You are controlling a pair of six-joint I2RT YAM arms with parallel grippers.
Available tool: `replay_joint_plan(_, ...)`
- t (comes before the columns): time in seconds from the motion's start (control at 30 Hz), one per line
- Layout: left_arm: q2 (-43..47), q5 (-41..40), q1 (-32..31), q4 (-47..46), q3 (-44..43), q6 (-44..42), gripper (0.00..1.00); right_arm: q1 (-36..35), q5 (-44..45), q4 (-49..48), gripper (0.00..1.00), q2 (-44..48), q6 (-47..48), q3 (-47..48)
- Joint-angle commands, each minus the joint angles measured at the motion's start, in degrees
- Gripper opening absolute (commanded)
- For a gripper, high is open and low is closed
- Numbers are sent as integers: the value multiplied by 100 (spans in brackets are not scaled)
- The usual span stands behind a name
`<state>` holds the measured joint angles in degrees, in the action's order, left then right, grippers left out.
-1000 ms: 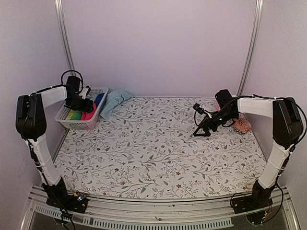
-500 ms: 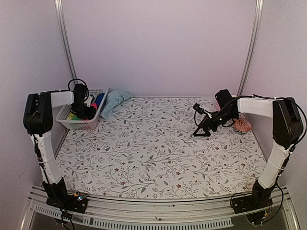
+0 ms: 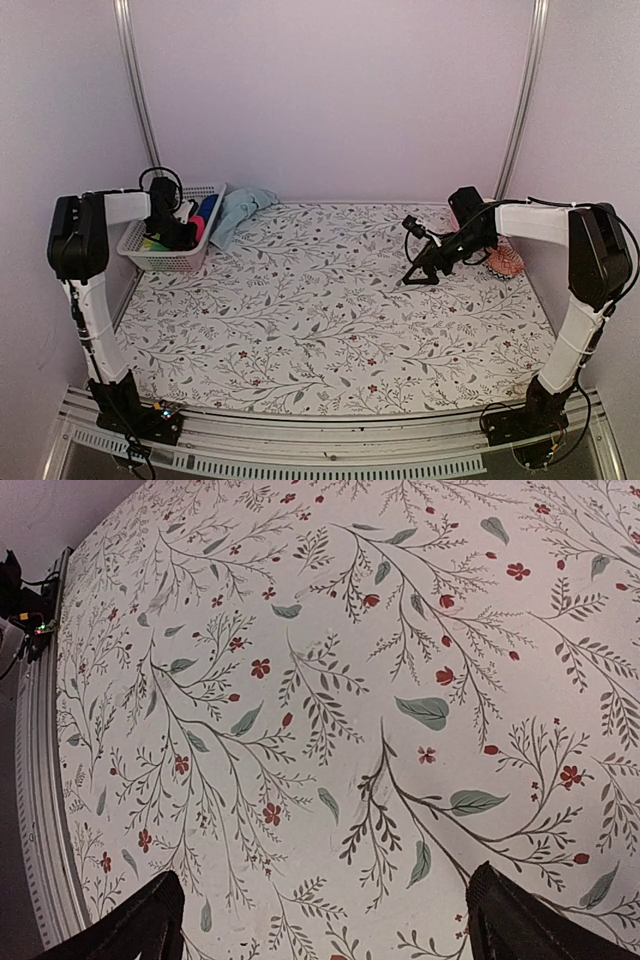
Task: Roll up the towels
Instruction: Adjust the towel in the bin.
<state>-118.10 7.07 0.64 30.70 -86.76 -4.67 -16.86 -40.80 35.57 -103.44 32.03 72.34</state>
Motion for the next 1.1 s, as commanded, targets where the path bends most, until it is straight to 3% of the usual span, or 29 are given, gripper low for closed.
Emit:
replay_joint_plan(0.0, 16, 1223, 126, 528, 24, -65, 0, -9, -82, 52, 99, 134, 42, 12)
replay_joint_plan(0.53, -130, 3625, 754, 1272, -40, -154, 0, -10, -105, 103, 99, 118, 73, 35)
replay_joint_plan(0.97, -697, 3691, 884, 1611, 72, -207, 0, -19, -121, 121, 99, 133, 68, 48)
replay_joint_plan(1.07, -659, 3562, 913, 1522, 144, -185, 17, -21, -122, 125, 99, 135, 71, 53)
